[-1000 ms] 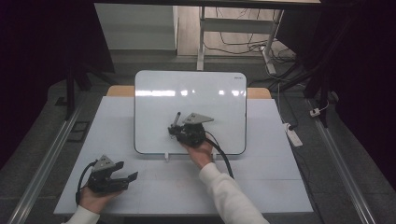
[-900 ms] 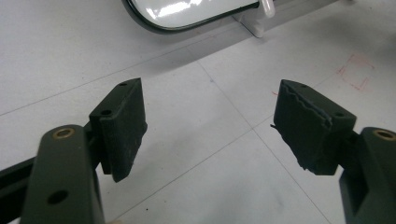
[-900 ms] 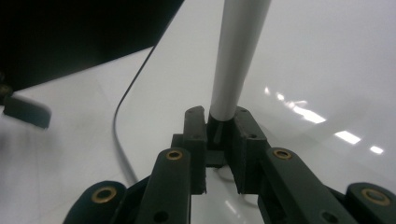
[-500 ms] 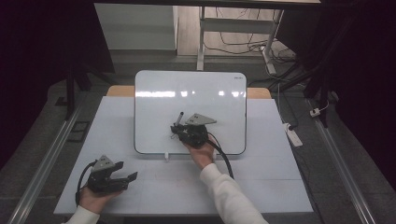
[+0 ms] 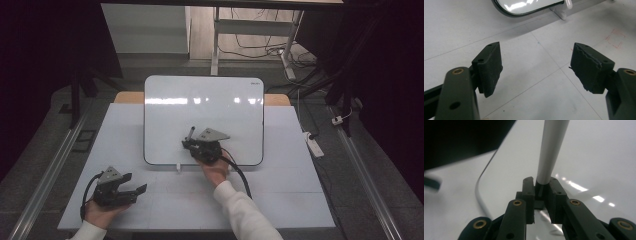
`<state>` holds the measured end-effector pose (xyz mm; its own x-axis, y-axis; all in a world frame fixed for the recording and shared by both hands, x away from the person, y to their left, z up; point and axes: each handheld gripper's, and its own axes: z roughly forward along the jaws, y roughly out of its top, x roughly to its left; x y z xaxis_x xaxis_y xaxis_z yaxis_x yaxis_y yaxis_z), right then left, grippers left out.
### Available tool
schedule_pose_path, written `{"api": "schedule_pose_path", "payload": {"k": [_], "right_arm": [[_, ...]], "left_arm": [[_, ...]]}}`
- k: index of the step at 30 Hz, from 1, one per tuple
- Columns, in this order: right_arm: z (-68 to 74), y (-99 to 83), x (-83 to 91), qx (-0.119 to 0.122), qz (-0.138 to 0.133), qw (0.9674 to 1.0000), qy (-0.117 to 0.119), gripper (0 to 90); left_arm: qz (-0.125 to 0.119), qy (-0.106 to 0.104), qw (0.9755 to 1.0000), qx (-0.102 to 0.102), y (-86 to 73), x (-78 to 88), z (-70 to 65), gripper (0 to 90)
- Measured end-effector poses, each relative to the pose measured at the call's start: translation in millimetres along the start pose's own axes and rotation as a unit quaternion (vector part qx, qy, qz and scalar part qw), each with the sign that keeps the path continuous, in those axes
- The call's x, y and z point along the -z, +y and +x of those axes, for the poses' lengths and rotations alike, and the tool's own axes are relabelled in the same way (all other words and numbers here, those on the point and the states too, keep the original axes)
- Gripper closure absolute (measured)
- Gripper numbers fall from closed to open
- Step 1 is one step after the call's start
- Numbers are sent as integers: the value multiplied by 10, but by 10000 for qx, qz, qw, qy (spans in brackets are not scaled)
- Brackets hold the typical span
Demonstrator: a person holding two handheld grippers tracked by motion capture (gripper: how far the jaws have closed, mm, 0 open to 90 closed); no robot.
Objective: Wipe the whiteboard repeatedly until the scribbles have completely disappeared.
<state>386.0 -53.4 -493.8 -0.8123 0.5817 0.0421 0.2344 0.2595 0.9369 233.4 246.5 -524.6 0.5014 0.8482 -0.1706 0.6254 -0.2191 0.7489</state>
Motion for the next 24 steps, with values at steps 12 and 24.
{"api": "schedule_pose_path", "payload": {"k": [12, 24], "right_arm": [[39, -32, 40, 139, 25, 9998, -106, 774], [75, -56, 44, 380, 170, 9991, -56, 775]], "left_arm": [[3, -27, 10000, -26, 4, -5, -5, 256], [3, -27, 10000, -27, 1, -5, -5, 256]]}}
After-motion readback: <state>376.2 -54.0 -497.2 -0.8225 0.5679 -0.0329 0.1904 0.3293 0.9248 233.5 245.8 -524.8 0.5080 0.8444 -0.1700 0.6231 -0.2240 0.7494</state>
